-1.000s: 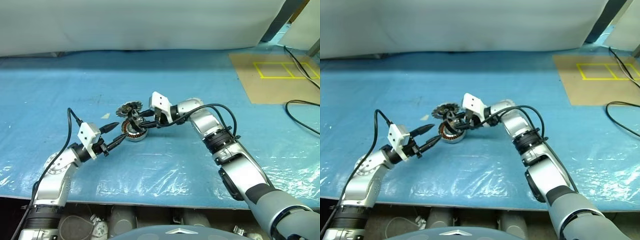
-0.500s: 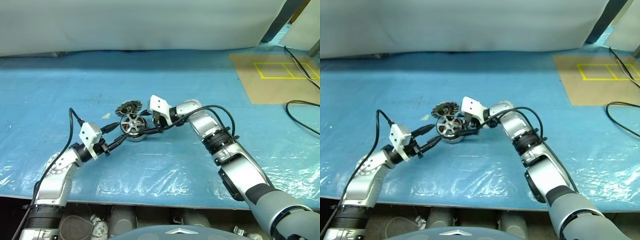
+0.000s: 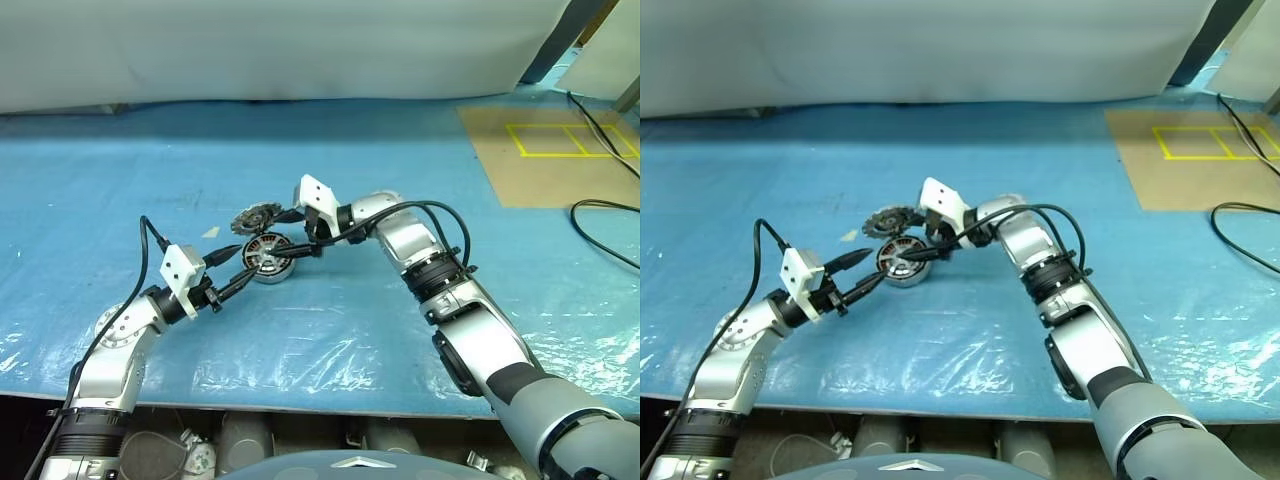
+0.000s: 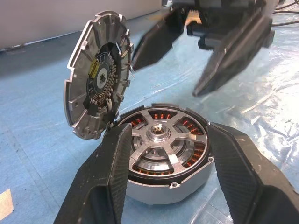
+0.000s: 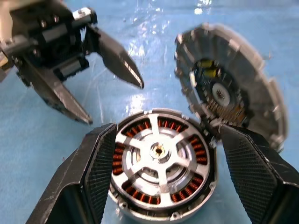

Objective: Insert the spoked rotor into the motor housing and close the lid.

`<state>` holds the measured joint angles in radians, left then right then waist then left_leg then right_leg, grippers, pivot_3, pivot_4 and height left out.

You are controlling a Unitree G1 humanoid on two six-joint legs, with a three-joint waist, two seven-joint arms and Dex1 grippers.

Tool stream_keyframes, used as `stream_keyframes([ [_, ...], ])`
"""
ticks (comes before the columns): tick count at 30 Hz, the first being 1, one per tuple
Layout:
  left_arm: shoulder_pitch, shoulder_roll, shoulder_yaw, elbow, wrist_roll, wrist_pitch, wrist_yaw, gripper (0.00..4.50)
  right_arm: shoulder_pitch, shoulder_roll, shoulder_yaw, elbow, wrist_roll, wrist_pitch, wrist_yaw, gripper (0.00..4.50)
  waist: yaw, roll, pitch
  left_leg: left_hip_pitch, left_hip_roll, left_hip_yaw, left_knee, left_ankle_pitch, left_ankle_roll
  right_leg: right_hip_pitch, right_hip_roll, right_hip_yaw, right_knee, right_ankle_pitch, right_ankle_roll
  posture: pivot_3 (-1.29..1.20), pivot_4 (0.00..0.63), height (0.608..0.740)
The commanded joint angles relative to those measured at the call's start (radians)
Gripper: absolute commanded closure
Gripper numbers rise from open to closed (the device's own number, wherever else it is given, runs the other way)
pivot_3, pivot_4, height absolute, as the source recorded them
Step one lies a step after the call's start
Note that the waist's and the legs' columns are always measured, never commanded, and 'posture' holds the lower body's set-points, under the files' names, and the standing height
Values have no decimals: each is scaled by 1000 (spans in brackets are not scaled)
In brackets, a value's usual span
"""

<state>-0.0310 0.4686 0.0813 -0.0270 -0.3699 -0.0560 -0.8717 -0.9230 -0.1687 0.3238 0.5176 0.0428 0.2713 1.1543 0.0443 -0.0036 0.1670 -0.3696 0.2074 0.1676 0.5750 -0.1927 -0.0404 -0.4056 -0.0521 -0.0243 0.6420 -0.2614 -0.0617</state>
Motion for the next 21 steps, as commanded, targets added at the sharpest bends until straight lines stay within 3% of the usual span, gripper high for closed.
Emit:
stream_keyframes([
  [1,-3,5,10,-20,-7,-11,-3,1778,-32,7,-28,-75,43,14,10,841,0,0,0,0,0,0,0,0,0,0,0,0,0,0,0,0,150,740],
  [4,-4,5,10,-20,-8,-10,-4,1778,-28,11,-28,-109,65,40,21,841,0,0,0,0,0,0,-1,0,0,0,0,0,0,0,0,0,150,740],
  [6,-6,3,9,-17,-7,-12,-3,1778,9,11,-5,-119,62,51,21,1242,0,0,0,0,0,0,-1,0,0,0,0,0,0,0,0,0,150,740],
  [10,-7,0,8,-20,-6,-11,1,1778,89,18,27,-110,45,56,6,2498,0,0,0,1,0,0,-2,0,0,0,0,0,-1,0,0,0,150,740],
  [16,0,8,13,-21,-8,-9,-2,1778,82,54,12,-48,47,68,-50,4465,-3,0,0,0,0,0,-2,0,0,0,0,0,-1,0,0,0,150,740],
  [21,-2,10,13,-23,-7,-6,0,1778,40,112,-33,41,55,26,-129,4465,-2,0,0,0,0,0,-3,0,-1,-1,0,0,-1,0,0,0,150,740],
])
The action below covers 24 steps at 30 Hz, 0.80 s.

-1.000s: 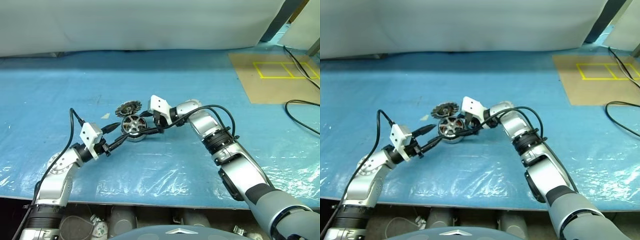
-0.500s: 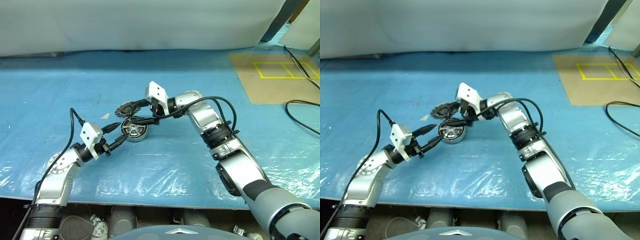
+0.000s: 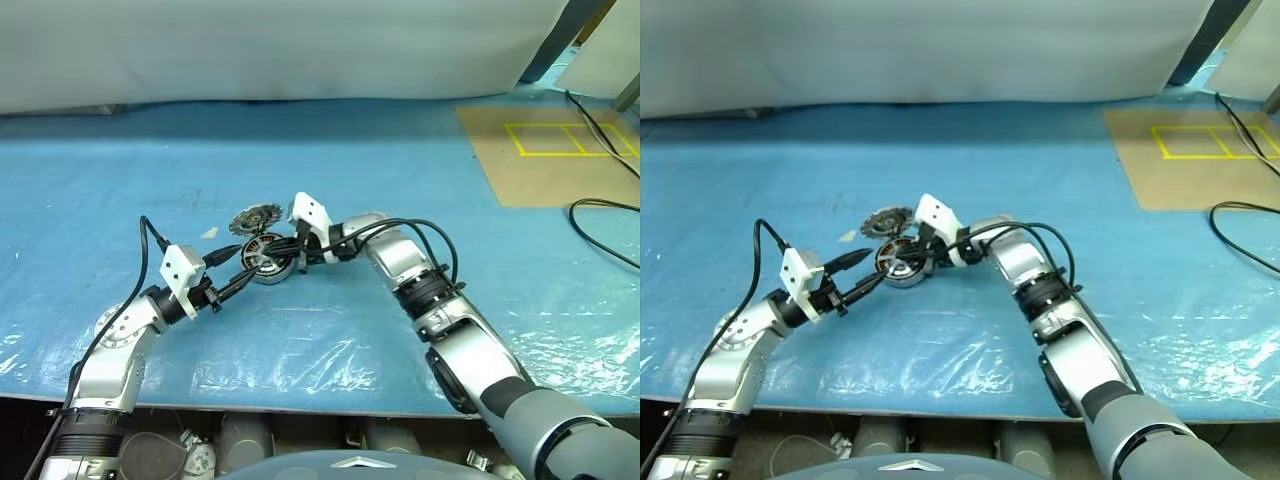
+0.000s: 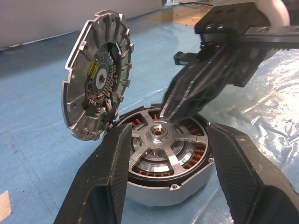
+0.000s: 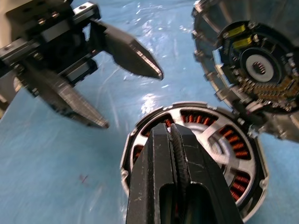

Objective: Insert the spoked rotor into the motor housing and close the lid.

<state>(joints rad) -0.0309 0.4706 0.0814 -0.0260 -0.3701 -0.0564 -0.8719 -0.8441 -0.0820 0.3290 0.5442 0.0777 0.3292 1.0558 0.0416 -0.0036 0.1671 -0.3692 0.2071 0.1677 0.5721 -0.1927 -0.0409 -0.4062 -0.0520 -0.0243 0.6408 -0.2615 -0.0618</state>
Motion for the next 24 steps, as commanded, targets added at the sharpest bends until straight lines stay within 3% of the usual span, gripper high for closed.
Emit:
stream_keyframes([
  [1,-2,8,12,-25,-6,-5,0,1778,-43,29,-36,24,15,-43,-31,4465,1,0,0,0,0,0,0,0,0,0,0,0,0,0,0,0,150,740],
  [13,-7,2,3,-26,-2,-3,5,1778,-23,32,99,245,-186,-212,-108,4465,-1,0,0,3,0,0,-1,0,0,2,0,0,0,0,0,0,150,740],
  [24,-36,11,40,2,-36,4,0,1778,-52,54,-69,73,18,-103,-8,4465,0,1,0,0,0,0,-1,0,0,0,0,0,0,0,0,0,150,740],
])
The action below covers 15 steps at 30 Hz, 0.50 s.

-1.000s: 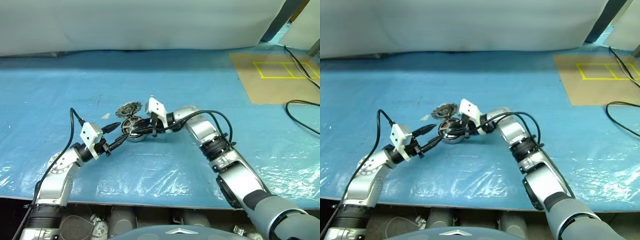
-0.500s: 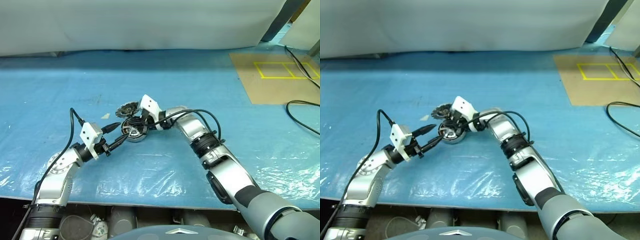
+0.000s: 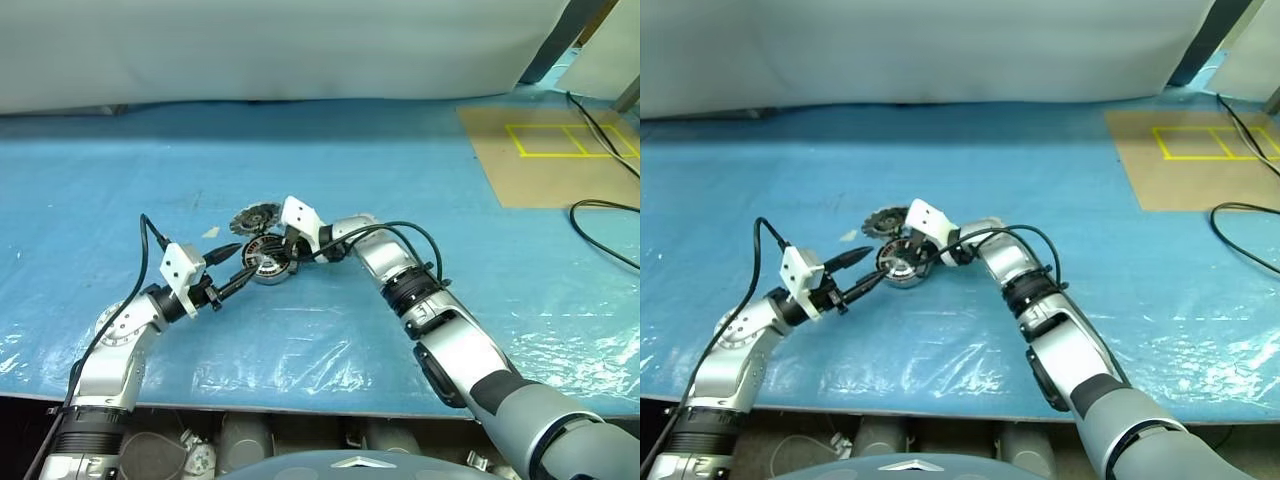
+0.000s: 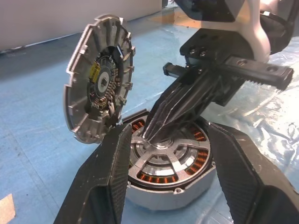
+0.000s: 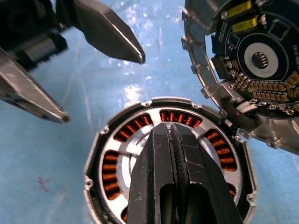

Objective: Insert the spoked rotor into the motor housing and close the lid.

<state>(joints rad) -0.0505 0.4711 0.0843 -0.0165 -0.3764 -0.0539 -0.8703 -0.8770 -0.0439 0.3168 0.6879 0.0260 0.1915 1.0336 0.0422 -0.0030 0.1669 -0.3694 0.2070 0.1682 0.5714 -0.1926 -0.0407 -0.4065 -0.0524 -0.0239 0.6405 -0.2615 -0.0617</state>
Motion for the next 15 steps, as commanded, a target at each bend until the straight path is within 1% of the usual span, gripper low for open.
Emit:
stream_keyframes([
  [1,-21,14,48,-5,-40,7,-3,1778,-37,19,-92,-90,110,72,18,4465,0,0,0,0,0,0,0,0,0,0,0,0,0,0,0,0,150,740],
  [4,-36,17,84,-7,-77,29,1,1778,-80,9,-177,-148,221,208,50,4465,0,0,0,0,0,0,0,0,0,0,0,0,0,0,0,0,150,740],
  [9,-68,66,149,22,-139,102,-15,1778,9,-122,-117,-404,261,350,155,4465,13,-1,0,0,0,0,-1,0,0,0,0,-1,0,0,0,0,150,740],
  [12,-178,91,199,107,-181,137,-11,1778,105,-228,-104,-503,252,396,163,4465,29,-1,0,0,0,0,-2,0,0,1,0,-1,-1,2,4,0,150,740],
  [15,-339,92,197,284,-171,141,-33,1778,204,-314,-107,-567,251,426,147,4465,38,-1,0,0,-1,0,-1,0,0,1,0,-1,-1,2,4,0,150,740],
])
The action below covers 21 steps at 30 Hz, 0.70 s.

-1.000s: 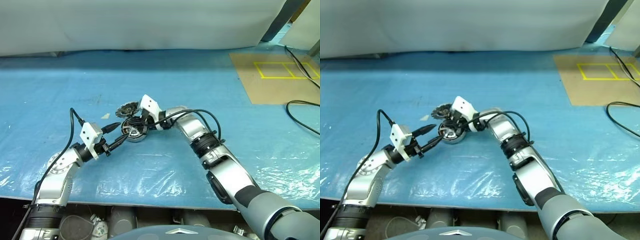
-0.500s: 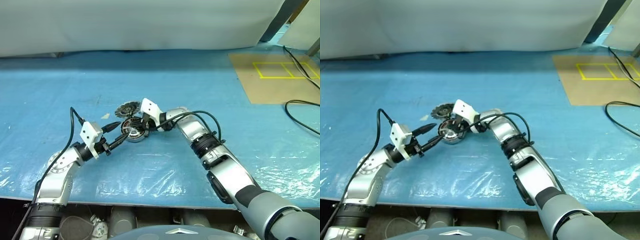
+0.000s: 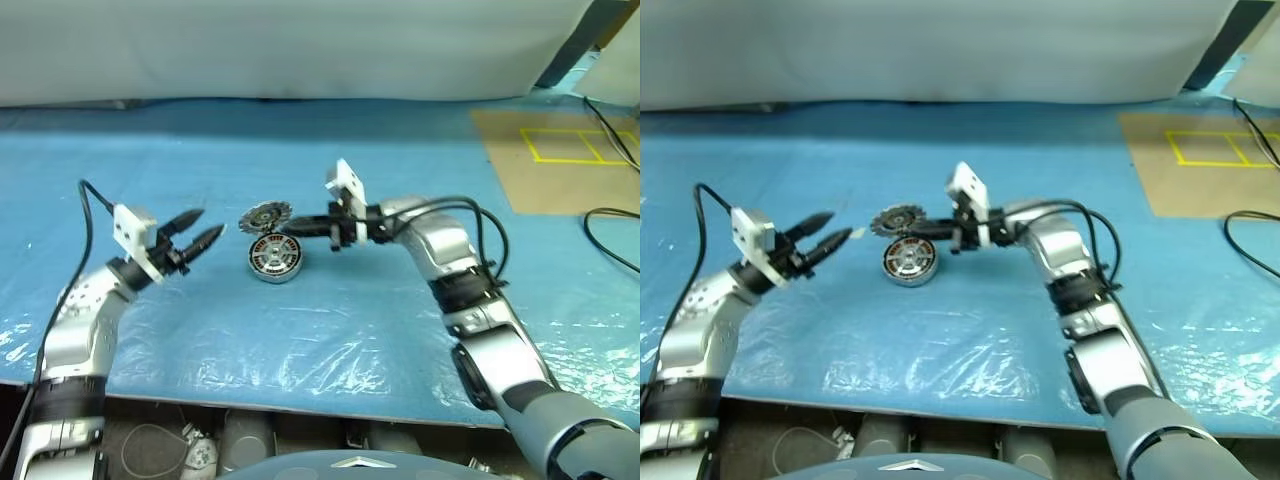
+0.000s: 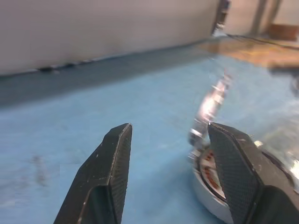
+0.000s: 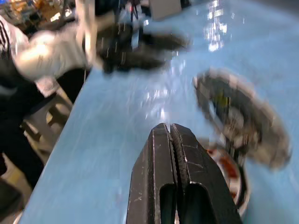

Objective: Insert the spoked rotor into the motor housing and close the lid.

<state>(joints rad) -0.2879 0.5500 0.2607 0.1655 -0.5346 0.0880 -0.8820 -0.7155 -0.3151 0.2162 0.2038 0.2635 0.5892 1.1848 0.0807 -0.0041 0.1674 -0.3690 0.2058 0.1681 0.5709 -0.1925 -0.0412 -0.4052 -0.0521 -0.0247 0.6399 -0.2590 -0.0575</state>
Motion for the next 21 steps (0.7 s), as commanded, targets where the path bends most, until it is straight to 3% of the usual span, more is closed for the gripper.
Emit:
stream_keyframes([
  [1,-154,10,10,166,6,-12,-34,1778,72,-65,-8,-107,15,39,-12,4465,4,0,0,0,0,0,1,0,0,0,0,0,0,0,0,0,150,740],
  [6,-428,-58,-37,512,78,-78,-91,1778,189,-131,-14,-197,5,68,-83,4465,10,0,0,0,-2,0,2,0,0,0,0,2,-1,1,2,0,150,740],
  [9,-530,-98,-68,653,117,-108,-144,1778,227,-128,-40,-236,-41,47,-212,4465,11,-1,0,0,-2,0,1,0,0,0,0,2,-1,2,3,0,150,740],
  [16,-611,-151,-140,835,215,-160,-255,1778,325,-126,-110,-385,22,132,-326,4465,14,-2,1,-2,-6,-4,-2,-1,-2,-1,0,0,-3,2,4,0,150,740],
  [21,-609,-197,-177,797,235,-189,-376,1778,353,-111,-114,-415,39,158,-382,4465,18,-3,1,-4,-7,-14,-2,-1,-3,0,0,-1,-4,3,5,0,150,740],
])
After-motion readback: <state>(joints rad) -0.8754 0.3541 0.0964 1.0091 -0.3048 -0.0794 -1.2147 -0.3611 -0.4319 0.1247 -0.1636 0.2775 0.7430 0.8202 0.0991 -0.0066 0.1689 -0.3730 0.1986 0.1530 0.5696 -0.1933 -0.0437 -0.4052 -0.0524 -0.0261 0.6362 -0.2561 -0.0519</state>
